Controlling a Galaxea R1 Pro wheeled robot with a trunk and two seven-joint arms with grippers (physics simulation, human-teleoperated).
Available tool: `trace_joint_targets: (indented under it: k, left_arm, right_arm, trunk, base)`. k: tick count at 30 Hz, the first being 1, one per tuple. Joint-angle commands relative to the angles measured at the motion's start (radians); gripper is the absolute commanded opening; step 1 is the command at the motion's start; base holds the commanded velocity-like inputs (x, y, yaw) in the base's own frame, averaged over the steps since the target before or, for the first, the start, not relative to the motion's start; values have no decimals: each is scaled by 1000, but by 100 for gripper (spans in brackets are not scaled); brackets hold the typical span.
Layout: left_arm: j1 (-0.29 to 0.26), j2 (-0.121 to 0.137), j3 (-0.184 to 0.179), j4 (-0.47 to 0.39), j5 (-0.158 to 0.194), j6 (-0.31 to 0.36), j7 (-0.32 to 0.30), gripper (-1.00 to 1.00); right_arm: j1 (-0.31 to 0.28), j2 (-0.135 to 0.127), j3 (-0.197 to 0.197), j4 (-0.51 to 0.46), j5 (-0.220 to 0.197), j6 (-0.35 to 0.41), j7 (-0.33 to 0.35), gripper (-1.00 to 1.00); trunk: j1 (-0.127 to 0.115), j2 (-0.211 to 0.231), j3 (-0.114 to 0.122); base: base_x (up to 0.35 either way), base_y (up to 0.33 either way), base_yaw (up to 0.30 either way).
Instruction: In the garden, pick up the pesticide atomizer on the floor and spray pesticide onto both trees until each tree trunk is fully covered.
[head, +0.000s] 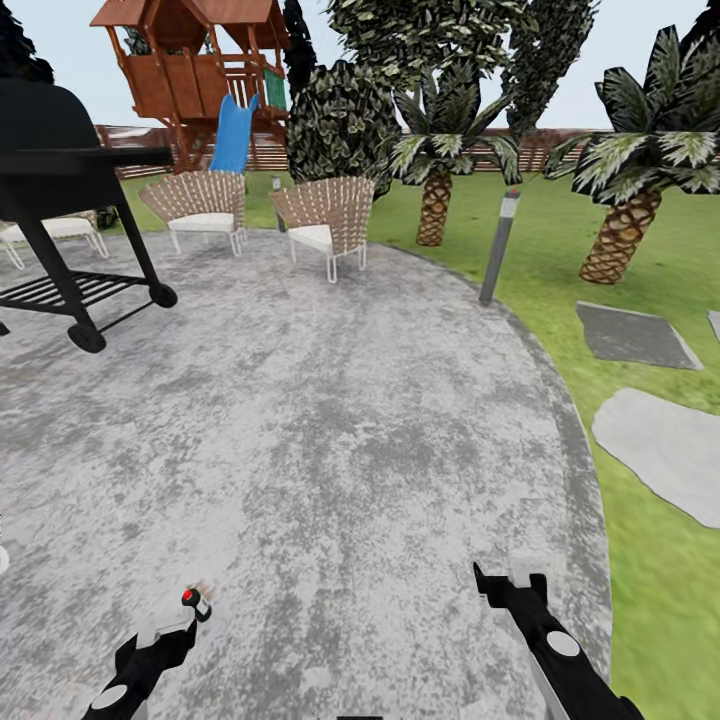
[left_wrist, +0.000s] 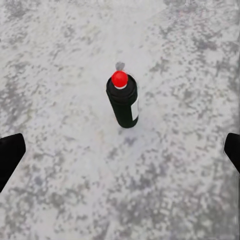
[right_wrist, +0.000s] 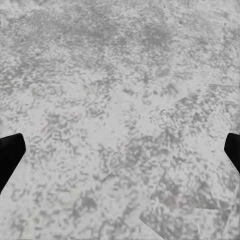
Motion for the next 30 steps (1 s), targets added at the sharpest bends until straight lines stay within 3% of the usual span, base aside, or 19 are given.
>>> trace_joint_targets:
  k: [1,17,22,30]
  left_arm:
    - [-1,1,-2,1,11,-4,1,100]
    - [-1,0,2,-1,12,-8,2,100]
    - [3,2,2,-37,12,-5,3,100]
    - [4,-1,4,-39,12,-6,3,100]
  right_arm:
    - [0,0,0,1,1,-3,0,100]
    - [0,0,-1,1,1,-3,0,100]
    - [0,0,-1,-1,1,-3,0,100]
    - [0,0,-2,-1,1,-3,-1,100]
  trunk:
    - [0,0,-1]
    - [0,0,-1]
    - [0,0,-1]
    - [0,0,-1]
  base:
    - [285,-196,237]
    - [268,-79,265]
    - [78,0,28]
    - [292,0,2]
